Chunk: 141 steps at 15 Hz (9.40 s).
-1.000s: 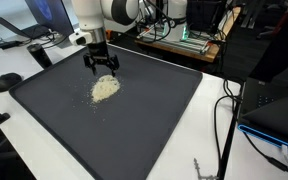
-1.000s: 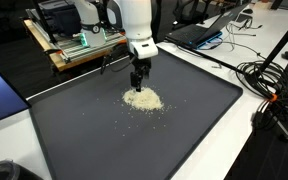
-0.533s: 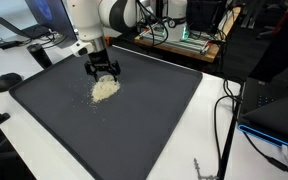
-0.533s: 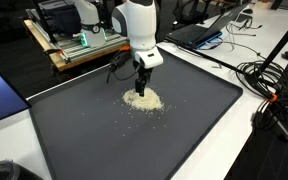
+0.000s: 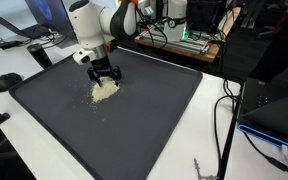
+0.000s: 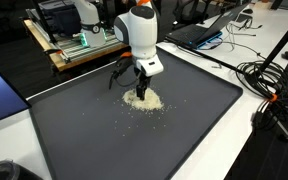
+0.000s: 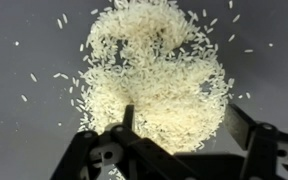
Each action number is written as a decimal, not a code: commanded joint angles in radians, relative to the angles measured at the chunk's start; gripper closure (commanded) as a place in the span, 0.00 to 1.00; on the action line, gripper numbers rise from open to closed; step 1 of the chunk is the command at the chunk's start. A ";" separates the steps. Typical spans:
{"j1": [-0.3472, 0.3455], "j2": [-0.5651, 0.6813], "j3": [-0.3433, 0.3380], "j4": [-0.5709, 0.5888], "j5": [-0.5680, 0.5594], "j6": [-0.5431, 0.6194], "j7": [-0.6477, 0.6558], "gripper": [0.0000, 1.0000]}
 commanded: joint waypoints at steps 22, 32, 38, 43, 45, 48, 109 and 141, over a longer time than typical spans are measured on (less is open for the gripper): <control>0.054 0.011 -0.043 0.058 -0.054 -0.092 0.030 0.67; 0.063 0.009 -0.051 0.064 -0.065 -0.108 0.035 0.02; 0.072 -0.020 -0.066 0.060 -0.078 -0.128 0.061 0.00; 0.121 -0.077 -0.090 0.067 -0.107 -0.206 0.176 0.00; 0.165 -0.097 -0.115 0.086 -0.142 -0.263 0.269 0.00; 0.228 -0.103 -0.149 0.130 -0.210 -0.337 0.403 0.00; 0.514 -0.106 -0.246 0.084 -0.550 -0.376 1.246 0.00; 0.091 -0.413 -0.174 -0.525 -0.645 0.542 1.165 0.00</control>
